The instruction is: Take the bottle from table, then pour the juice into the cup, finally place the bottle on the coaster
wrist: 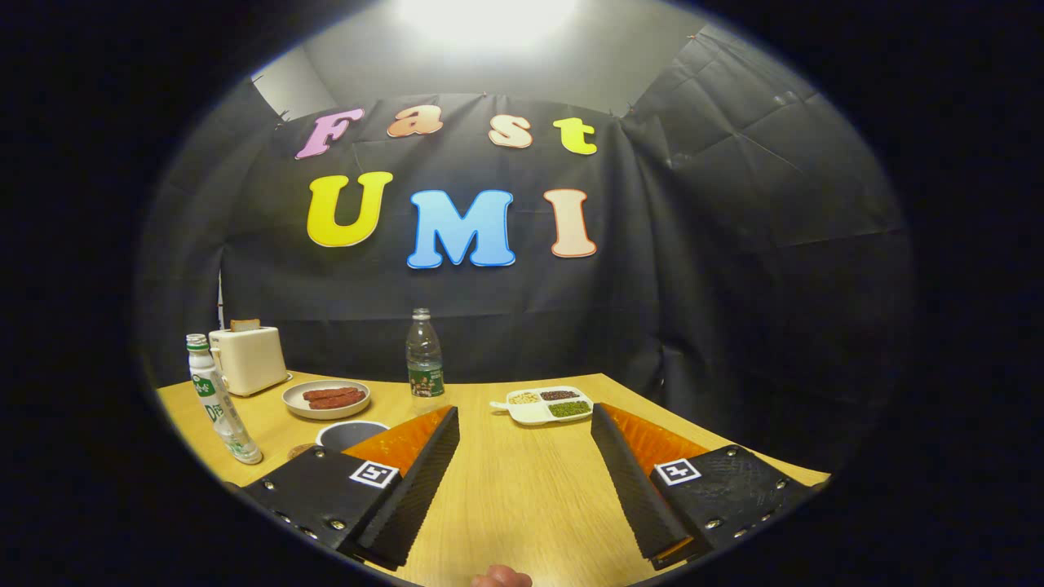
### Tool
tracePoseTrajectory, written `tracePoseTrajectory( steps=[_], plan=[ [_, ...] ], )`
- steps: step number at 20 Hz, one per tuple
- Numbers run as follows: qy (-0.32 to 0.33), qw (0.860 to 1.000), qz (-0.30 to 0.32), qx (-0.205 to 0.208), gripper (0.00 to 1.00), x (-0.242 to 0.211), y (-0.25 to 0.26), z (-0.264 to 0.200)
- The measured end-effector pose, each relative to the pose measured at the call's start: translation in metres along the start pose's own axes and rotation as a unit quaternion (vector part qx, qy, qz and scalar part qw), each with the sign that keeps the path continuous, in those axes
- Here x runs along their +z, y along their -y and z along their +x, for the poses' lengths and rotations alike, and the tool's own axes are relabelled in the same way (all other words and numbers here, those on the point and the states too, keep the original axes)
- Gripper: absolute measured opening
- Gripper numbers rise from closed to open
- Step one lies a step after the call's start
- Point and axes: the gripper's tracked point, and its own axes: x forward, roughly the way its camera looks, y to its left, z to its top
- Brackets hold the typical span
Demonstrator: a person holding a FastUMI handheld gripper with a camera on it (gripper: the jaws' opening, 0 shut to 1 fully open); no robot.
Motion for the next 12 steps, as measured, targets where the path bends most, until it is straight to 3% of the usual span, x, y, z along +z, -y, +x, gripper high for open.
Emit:
tracePoseTrajectory(
  steps=[12],
  plan=[
    [0.019,0.999,0.007,0.026,0.98,0.026,-0.085,-0.014]
  ],
)
